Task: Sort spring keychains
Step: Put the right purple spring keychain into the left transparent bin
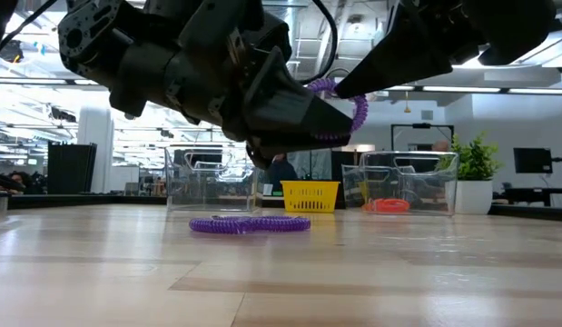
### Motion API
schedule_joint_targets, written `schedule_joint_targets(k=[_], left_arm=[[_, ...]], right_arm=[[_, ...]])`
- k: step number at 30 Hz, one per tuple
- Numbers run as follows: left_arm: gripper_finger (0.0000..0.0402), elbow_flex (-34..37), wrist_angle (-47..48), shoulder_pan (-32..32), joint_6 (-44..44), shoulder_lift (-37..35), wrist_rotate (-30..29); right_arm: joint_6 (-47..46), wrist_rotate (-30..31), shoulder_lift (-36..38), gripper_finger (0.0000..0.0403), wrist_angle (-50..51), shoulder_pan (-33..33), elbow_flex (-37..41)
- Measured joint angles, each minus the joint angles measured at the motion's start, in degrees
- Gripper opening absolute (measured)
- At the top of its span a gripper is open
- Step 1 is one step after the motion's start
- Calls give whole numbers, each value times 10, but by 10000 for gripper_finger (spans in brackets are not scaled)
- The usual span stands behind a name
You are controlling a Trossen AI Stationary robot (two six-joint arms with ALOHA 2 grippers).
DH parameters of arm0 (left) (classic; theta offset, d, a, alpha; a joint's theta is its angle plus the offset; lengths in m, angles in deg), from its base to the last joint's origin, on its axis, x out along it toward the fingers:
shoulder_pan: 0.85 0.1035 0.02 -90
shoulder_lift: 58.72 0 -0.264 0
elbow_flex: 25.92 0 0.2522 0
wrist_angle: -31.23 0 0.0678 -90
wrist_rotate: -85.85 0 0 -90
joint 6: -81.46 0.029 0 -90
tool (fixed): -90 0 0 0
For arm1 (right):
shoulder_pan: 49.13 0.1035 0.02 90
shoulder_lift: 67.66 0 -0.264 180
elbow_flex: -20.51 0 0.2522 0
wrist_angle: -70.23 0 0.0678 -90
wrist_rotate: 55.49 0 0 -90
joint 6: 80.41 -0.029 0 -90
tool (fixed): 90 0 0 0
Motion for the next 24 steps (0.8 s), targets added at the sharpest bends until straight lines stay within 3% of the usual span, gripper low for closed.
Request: schedule_joint_targets(k=[8, 14, 24], left_arm=[[32, 0, 0, 1, 12, 0, 0], [41, 0, 1, 1, 13, 0, 0], [37, 0, 0, 1, 13, -1, 0]], right_arm=[[0, -19, 0, 28, 0, 0, 0], [0, -58, 0, 30, 0, 0, 0], [0, -60, 0, 69, 0, 0, 0]])
